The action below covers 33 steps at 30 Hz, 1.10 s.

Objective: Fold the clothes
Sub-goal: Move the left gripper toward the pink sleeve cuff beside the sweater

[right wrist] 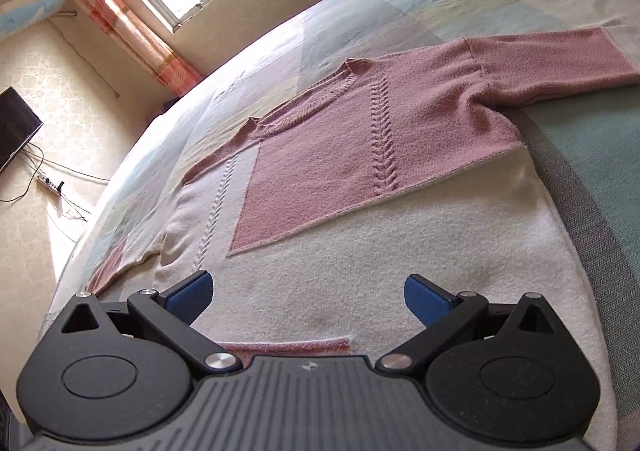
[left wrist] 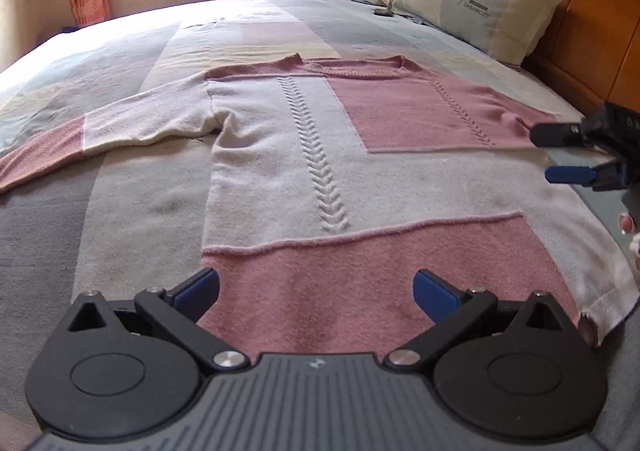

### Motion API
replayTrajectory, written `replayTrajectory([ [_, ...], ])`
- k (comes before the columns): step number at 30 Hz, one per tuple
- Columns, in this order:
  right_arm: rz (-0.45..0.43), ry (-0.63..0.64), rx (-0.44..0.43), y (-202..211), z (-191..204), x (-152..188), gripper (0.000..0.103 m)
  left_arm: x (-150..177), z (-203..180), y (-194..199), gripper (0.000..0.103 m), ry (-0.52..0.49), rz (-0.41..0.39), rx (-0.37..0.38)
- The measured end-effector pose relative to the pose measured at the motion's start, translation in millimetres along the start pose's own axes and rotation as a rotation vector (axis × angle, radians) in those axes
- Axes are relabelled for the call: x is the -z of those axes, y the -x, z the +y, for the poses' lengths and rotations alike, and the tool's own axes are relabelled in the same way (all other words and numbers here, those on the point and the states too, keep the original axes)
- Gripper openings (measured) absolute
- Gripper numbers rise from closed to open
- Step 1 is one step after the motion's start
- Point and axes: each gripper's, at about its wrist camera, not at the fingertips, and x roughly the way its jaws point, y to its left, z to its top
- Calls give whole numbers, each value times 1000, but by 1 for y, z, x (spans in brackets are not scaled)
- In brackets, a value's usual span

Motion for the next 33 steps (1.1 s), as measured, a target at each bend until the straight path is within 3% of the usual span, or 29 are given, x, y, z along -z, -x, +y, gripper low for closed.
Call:
replayTrajectory([
  [4, -39, 120, -9, 8, 20, 6, 103, -54, 59, -14, 102, 160, -26, -45],
  [7, -16, 178, -17, 4, 33, 11, 103, -93, 96, -33, 102, 223, -45, -105],
  [12, 23, 326, 26, -6, 59, 24, 103, -122, 143, -77, 102, 330, -29, -115],
  [17, 53, 418, 42, -12, 72, 36, 103, -125, 166, -114, 102, 390, 2, -98],
  [21, 60, 421, 67, -17, 72, 37, 103, -120, 173, -126, 102, 427, -5, -50],
  [33, 72, 409, 100, -23, 70, 37, 103, -109, 165, -123, 102, 345, 39, -17],
])
